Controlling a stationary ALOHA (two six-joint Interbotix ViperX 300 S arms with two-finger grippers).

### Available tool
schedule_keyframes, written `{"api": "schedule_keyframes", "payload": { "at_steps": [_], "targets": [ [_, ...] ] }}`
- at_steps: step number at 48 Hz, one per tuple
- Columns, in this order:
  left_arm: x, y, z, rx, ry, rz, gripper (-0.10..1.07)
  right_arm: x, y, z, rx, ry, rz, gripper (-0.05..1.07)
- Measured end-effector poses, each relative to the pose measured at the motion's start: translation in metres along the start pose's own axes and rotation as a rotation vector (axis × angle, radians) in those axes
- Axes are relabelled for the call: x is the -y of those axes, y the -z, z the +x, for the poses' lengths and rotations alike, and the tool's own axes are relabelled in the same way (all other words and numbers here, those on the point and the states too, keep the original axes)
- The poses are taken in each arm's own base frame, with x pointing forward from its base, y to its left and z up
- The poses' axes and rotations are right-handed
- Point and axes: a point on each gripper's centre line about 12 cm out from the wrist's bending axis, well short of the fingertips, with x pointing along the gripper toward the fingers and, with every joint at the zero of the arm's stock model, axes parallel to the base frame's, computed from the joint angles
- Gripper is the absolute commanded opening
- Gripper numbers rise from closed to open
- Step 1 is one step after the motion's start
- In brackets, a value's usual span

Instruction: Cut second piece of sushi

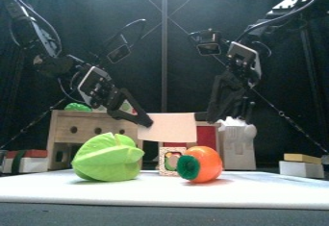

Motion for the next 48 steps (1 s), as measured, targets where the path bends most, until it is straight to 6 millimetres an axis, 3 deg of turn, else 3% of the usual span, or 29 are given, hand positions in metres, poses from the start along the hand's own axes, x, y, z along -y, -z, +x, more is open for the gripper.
{"api": "schedule_keyframes", "payload": {
  "at_steps": [16, 48],
  "targets": [
    [0.031, 0.001, -0.001, -0.004, 0.081, 0.033, 0.37, -0.025, 0.007, -0.005, -0.007, -0.058, -0.036, 0.36],
    [0.031, 0.015, 0.006, -0.046, 0.071, -0.002, 0.37, -0.025, 0.015, 0.005, -0.043, -0.046, -0.039, 0.35]
  ]
}}
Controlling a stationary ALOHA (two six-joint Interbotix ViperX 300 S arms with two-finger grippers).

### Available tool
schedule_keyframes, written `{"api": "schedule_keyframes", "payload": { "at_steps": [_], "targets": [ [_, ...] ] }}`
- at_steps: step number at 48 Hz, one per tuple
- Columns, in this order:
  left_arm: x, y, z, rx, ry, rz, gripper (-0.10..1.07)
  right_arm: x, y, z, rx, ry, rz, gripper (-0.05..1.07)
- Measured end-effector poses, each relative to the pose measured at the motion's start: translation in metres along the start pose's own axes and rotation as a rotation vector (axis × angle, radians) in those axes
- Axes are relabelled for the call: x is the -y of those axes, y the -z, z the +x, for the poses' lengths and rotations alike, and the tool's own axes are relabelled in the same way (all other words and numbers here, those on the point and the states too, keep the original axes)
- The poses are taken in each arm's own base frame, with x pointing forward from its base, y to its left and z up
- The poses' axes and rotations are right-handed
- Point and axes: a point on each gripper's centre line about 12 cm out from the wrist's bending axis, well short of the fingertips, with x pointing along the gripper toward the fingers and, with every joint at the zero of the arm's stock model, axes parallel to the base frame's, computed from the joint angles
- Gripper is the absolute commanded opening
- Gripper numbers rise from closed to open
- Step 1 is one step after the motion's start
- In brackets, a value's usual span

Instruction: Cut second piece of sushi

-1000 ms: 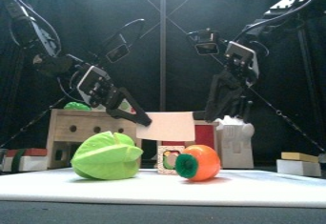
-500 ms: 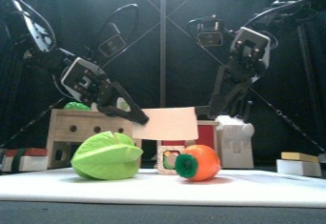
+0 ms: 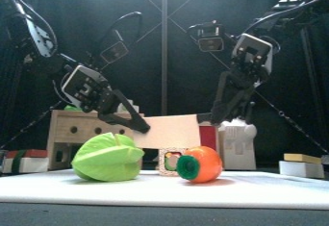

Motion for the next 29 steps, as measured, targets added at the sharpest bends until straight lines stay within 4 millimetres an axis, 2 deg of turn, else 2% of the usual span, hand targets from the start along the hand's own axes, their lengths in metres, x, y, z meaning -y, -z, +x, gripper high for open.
{"api": "schedule_keyframes", "payload": {
  "at_steps": [29],
  "targets": [
    [0.001, 0.011, 0.006, -0.033, 0.003, -0.01, 0.37, -0.001, 0.008, 0.012, -0.04, 0.009, 0.006, 0.35]
  ]
}}
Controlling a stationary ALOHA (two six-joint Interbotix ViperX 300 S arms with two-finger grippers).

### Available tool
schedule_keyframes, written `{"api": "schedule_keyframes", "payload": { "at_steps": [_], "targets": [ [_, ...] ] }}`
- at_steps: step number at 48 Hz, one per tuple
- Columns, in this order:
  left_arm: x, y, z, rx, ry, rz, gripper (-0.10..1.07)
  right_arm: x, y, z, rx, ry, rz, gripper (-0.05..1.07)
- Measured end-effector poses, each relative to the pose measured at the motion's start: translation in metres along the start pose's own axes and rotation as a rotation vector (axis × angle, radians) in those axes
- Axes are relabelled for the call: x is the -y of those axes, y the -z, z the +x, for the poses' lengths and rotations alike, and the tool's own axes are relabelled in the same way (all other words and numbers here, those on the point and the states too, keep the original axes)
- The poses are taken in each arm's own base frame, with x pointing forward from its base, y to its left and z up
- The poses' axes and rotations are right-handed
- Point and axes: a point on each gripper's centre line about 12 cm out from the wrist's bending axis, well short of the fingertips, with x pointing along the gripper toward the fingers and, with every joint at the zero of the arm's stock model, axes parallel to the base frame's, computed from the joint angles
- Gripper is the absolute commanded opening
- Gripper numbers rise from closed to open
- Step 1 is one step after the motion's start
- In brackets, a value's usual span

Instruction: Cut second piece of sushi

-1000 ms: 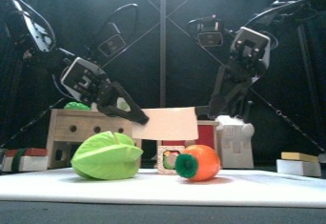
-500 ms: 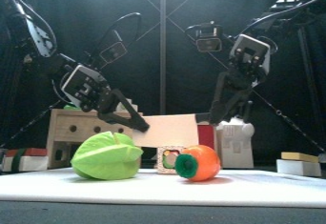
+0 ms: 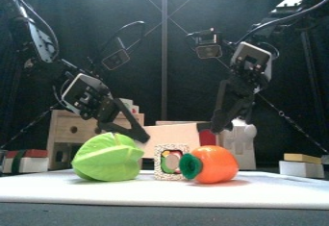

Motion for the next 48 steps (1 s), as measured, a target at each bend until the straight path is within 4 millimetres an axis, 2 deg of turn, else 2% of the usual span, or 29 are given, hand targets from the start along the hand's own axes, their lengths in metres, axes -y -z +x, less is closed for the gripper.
{"api": "schedule_keyframes", "payload": {
  "at_steps": [16, 29, 39, 48],
  "targets": [
    [0.0, 0.014, 0.008, -0.042, -0.009, -0.03, 0.37, -0.002, 0.009, 0.018, -0.052, 0.011, 0.003, 0.35],
    [-0.001, 0.017, 0.009, -0.063, -0.016, -0.041, 0.37, -0.002, 0.009, 0.019, -0.054, 0.01, 0.007, 0.35],
    [-0.002, 0.014, 0.009, -0.058, -0.017, -0.038, 0.37, -0.002, 0.008, 0.017, -0.05, 0.012, 0.007, 0.35],
    [0.001, -0.008, -0.001, 0.003, -0.013, -0.022, 0.37, -0.006, -0.005, -0.004, 0.008, -0.011, 0.017, 0.35]
  ]
}}
